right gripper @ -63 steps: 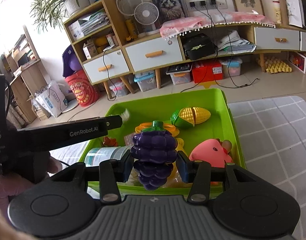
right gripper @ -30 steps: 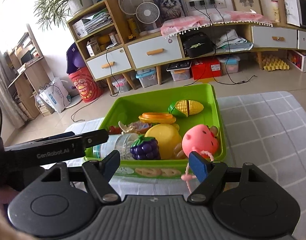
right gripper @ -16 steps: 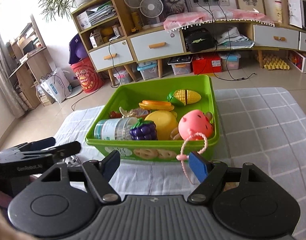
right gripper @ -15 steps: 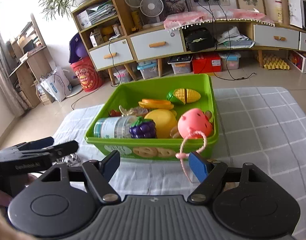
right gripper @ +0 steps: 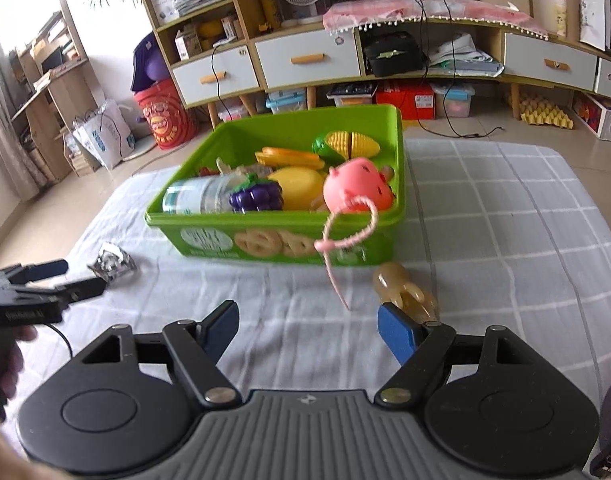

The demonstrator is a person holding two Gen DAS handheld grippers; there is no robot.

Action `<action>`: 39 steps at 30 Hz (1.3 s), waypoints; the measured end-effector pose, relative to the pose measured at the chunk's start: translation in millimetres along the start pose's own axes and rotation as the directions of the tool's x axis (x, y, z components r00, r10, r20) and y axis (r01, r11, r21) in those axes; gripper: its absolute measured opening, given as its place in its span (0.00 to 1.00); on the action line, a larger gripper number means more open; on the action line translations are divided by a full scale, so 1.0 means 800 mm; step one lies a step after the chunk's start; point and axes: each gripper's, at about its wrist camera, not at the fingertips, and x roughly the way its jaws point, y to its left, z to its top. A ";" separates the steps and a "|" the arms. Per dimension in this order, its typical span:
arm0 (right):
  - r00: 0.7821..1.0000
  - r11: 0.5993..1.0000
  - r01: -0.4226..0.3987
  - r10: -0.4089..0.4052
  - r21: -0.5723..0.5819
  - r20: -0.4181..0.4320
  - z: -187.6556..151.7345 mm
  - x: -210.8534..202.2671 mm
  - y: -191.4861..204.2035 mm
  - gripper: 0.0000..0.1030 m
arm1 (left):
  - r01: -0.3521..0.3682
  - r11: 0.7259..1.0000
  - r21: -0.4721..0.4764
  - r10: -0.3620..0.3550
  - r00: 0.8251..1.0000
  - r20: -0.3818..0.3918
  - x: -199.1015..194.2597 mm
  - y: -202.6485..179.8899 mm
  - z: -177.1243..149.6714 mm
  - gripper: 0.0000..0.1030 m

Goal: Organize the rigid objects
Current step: 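Move the left tool to the leopard-print hair clip while the right tool reaches the tan rubber octopus, then close the left tool on the hair clip while the right tool grasps the rubber octopus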

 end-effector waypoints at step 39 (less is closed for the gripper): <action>0.983 0.979 0.185 -0.186 -0.084 -0.002 -0.047 0.048 -0.048 0.76 | -0.049 0.999 0.024 0.048 0.999 0.012 0.065 0.027 -0.029 0.99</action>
